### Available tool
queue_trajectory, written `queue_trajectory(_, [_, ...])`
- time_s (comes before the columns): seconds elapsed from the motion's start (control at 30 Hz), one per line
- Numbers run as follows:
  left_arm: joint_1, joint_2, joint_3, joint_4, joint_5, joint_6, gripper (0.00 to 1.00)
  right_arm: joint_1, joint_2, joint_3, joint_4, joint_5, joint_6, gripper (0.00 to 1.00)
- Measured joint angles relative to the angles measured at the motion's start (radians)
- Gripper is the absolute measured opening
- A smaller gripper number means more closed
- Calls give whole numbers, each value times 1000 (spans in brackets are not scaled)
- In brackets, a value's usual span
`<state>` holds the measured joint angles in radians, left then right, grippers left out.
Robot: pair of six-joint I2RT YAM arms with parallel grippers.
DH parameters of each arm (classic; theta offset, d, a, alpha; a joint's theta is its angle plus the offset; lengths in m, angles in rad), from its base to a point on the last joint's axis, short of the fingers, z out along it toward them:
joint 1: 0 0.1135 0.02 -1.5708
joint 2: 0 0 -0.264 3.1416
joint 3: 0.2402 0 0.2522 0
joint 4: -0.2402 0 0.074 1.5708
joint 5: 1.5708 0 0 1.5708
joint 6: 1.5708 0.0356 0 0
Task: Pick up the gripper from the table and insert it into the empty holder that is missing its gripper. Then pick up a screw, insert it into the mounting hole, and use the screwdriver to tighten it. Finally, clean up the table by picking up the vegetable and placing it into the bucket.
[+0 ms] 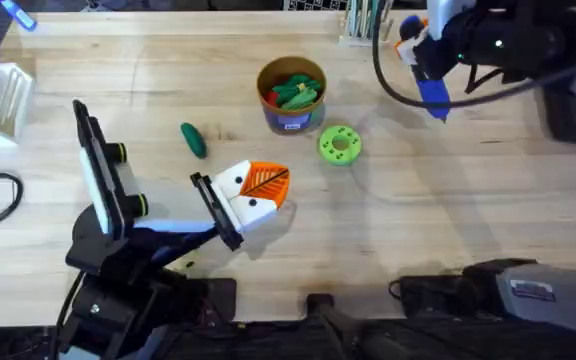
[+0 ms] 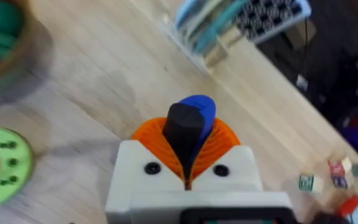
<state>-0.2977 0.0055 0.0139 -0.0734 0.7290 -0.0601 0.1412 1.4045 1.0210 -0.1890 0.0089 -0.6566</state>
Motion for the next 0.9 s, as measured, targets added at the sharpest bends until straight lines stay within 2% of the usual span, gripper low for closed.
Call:
queue_trajectory(0.3, [0,0,0,0,0,0,16,-102,208,4,-27,136,-48,21])
queue_trajectory(0.5, [0,0,0,0,0,0,16,-87,328,13,-109,176,-114,21])
queue_trajectory(0.6, [0,0,0,0,0,0,16,-74,349,21,-127,193,-127,26])
queue_trajectory(0.73, [0,0,0,0,0,0,16,-63,349,28,-144,198,-126,241])
queue_trajectory(0.77, [0,0,0,0,0,0,16,-61,349,30,-150,198,-125,360])
queue_trajectory(0.9, [0,0,0,0,0,0,16,-48,343,50,-171,213,-109,936])
